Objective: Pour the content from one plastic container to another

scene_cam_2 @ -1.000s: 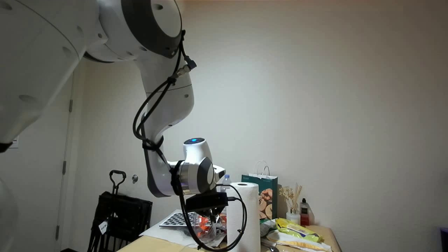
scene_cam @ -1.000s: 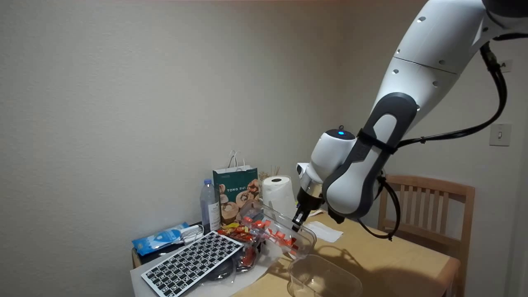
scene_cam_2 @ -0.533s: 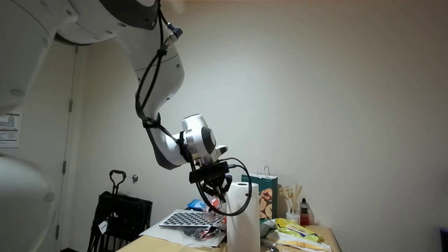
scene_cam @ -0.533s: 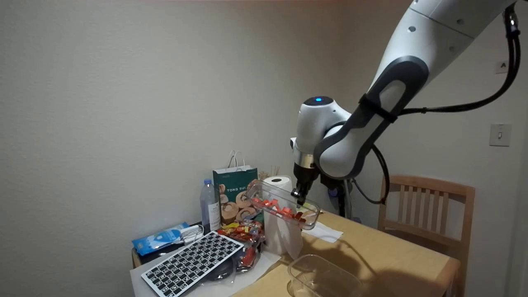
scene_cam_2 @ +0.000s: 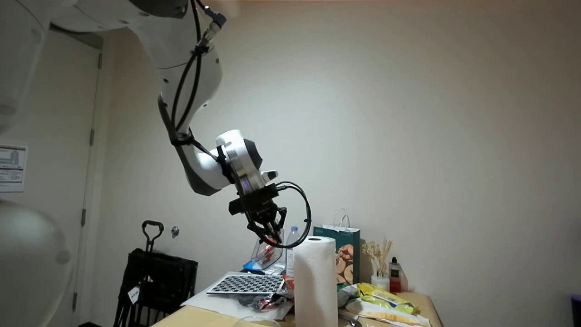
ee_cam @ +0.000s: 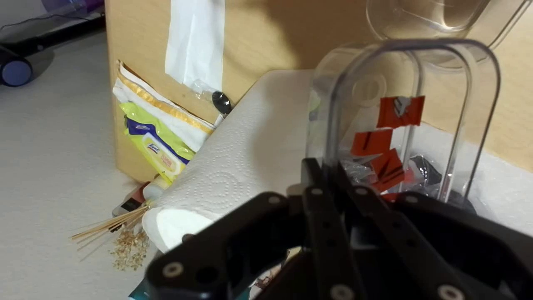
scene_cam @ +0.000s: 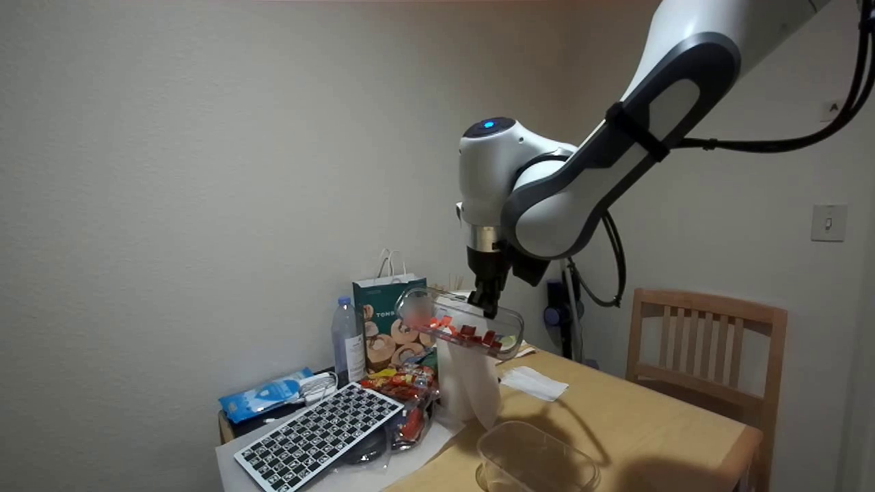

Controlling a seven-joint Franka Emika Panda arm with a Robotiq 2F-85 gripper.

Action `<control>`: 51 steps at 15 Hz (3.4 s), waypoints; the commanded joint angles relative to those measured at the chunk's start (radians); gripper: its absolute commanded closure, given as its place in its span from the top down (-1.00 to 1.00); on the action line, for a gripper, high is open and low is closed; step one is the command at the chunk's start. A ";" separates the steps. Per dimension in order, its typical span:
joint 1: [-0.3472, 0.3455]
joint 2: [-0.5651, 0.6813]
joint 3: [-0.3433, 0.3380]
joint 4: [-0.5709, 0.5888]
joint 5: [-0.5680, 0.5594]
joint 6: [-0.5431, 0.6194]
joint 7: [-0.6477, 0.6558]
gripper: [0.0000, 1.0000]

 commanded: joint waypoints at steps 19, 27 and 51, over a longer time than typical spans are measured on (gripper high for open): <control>-0.220 0.002 0.055 -0.336 0.030 0.678 -0.276 -0.86; -0.212 0.033 -0.055 -0.315 -0.136 0.830 -0.314 -0.87; -0.282 -0.093 -0.058 -0.354 -0.421 0.043 -0.200 0.97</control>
